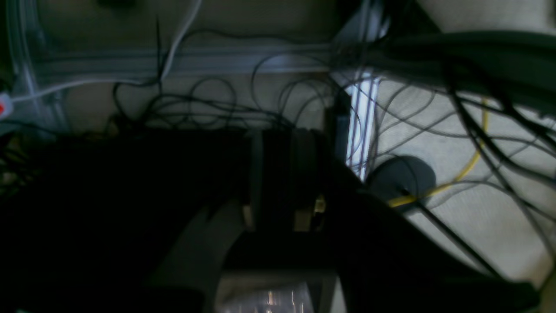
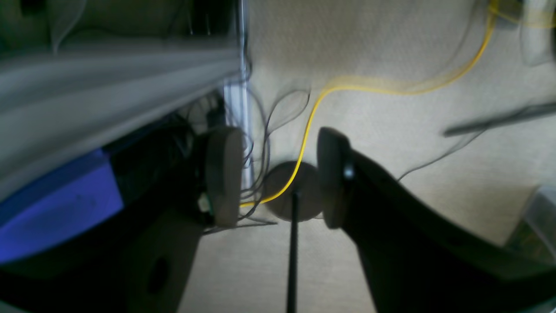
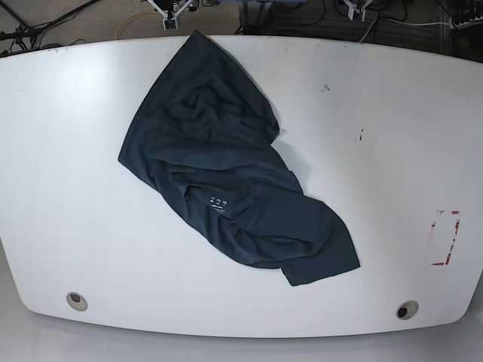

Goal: Fold the T-shirt properly

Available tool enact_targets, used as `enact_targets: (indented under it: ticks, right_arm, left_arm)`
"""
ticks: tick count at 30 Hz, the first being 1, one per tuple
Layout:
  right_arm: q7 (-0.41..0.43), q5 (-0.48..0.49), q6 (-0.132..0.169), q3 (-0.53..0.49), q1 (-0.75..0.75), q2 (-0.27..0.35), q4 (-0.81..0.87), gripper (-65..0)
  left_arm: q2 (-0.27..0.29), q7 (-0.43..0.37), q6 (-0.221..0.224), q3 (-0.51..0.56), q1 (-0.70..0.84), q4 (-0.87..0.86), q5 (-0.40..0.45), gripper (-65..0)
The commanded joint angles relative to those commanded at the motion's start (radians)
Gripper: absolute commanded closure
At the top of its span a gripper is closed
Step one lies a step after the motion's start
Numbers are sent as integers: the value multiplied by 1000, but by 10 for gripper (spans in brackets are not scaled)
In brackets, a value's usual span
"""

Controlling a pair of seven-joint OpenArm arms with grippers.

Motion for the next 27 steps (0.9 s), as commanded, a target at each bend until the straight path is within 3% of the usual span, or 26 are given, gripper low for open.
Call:
enact_targets:
  ticks: [4,6,8,18,24,27]
  right_arm:
    - [9,-2,1,2,-37,-6,52,-257]
    - [28,0,11,-6,-126,-11,188,-258]
    - [33,-1,12,-6,-152,-13,230,-258]
    - [14,3,25,-16,-274,-10,434,-261]
    - [6,3,28,-15,-292,-7,472,-262]
    - [-1,3,29,-10,-294,-6,484,-261]
  left_arm:
    - [1,-46,0,0,36,36,1,-74]
    - [3,-125,2,0,71,88,-4,-84]
    - [5,-130,0,-1,78,106,-4,-87]
    - [32,-32,-1,-6,75,231,-8,-138]
    - [41,30,1,-23,102,343,-9,-111]
    - [43,73,4,-36,123,402,-8,-66]
